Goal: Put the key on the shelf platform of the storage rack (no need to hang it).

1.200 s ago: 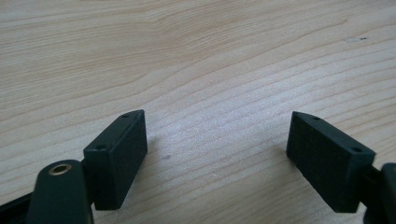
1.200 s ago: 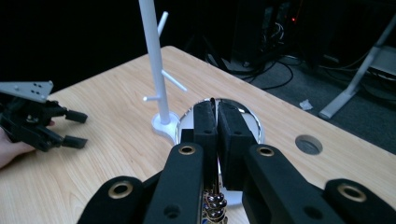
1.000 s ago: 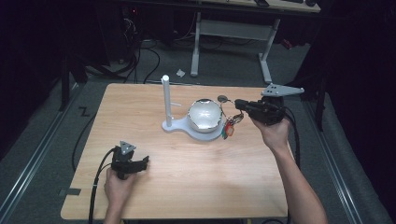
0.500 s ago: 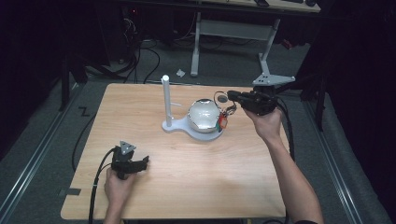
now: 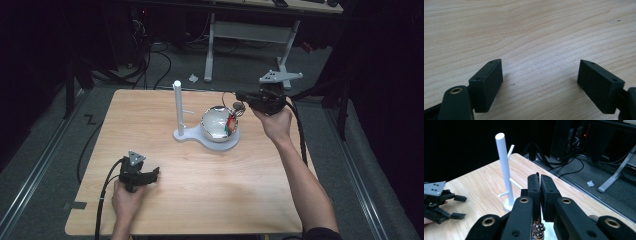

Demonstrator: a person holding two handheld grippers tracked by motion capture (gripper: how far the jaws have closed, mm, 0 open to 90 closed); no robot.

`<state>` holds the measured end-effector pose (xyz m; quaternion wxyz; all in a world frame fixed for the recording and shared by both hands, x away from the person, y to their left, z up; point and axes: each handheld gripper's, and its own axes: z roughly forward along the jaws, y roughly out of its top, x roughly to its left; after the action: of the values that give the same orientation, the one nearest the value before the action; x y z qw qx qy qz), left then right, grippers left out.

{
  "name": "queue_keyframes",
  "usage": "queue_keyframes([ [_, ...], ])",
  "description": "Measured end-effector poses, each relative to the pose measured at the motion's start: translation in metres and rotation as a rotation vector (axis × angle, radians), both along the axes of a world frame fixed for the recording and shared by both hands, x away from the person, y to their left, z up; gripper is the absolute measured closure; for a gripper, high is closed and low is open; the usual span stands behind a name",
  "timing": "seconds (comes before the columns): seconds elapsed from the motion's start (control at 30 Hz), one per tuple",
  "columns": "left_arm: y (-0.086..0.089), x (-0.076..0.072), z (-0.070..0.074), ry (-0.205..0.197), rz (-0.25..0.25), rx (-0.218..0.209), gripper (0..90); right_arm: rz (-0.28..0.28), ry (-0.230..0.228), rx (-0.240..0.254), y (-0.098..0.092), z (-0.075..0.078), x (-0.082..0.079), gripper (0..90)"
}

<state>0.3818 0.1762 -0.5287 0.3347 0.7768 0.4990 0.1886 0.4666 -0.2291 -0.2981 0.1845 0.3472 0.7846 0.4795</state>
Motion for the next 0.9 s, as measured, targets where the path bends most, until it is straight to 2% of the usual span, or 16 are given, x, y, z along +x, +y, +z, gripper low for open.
queue_keyframes([
  [0.27, 0.0, 0.0, 0.0, 0.0, 0.0, -0.001, 20.8, -0.02, 0.009, -0.013, 0.004, -0.007, 0.011, 87.7],
  [0.47, 0.0, 0.0, 0.0, 0.001, -0.001, 0.0, 20.8, -0.039, 0.029, -0.037, 0.009, -0.021, 0.021, 87.8],
  [0.9, 0.0, 0.0, 0.0, 0.0, 0.0, 0.0, 20.9, -0.047, 0.043, -0.059, 0.017, -0.039, 0.029, 87.7],
])
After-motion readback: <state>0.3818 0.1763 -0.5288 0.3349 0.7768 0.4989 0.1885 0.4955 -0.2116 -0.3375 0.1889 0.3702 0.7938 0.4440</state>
